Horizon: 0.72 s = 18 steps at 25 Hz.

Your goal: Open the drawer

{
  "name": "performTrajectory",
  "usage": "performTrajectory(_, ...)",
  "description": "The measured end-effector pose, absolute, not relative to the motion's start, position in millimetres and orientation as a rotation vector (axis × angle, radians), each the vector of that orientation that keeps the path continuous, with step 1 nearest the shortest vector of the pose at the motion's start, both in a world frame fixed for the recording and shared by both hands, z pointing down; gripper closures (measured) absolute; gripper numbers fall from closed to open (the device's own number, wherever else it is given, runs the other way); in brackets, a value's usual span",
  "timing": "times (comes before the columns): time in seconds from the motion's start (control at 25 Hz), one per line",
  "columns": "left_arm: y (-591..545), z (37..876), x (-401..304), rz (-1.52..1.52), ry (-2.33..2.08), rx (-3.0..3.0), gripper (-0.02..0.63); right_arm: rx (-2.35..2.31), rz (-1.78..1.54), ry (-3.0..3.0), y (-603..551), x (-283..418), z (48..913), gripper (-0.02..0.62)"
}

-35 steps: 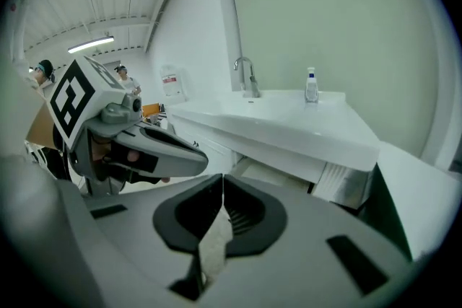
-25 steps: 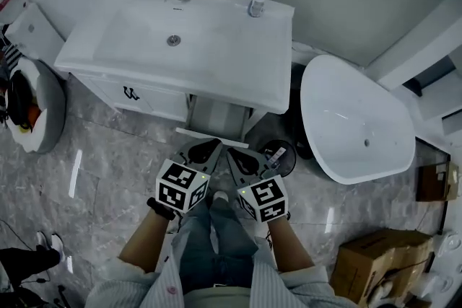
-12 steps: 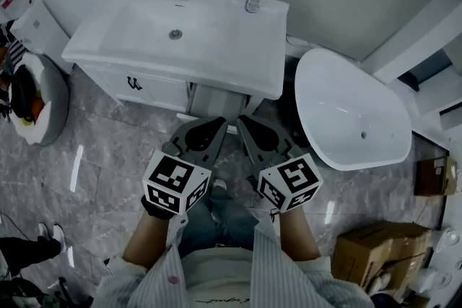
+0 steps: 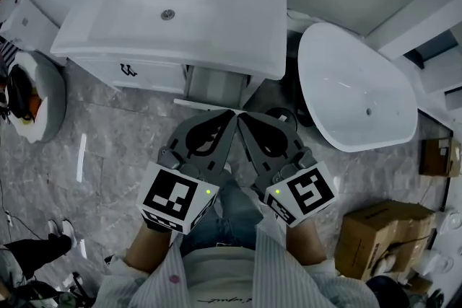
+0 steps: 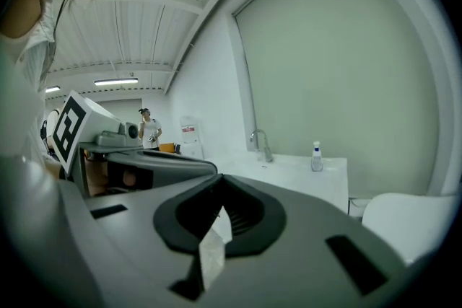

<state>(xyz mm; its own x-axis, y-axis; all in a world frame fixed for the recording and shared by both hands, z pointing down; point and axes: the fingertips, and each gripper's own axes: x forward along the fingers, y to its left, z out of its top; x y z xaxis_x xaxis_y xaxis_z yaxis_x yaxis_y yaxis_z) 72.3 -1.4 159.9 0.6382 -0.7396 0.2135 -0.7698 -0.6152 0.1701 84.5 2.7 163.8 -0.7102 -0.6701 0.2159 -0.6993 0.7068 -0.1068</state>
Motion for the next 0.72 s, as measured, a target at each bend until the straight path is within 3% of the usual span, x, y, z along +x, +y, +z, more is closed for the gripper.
performTrajectory(0.72, -0.9, 139.2, 61.9, 0.077, -1.298, 2.592, 0.589, 1.148, 0.38, -2.809, 0.0, 91.6, 151.2, 0.586)
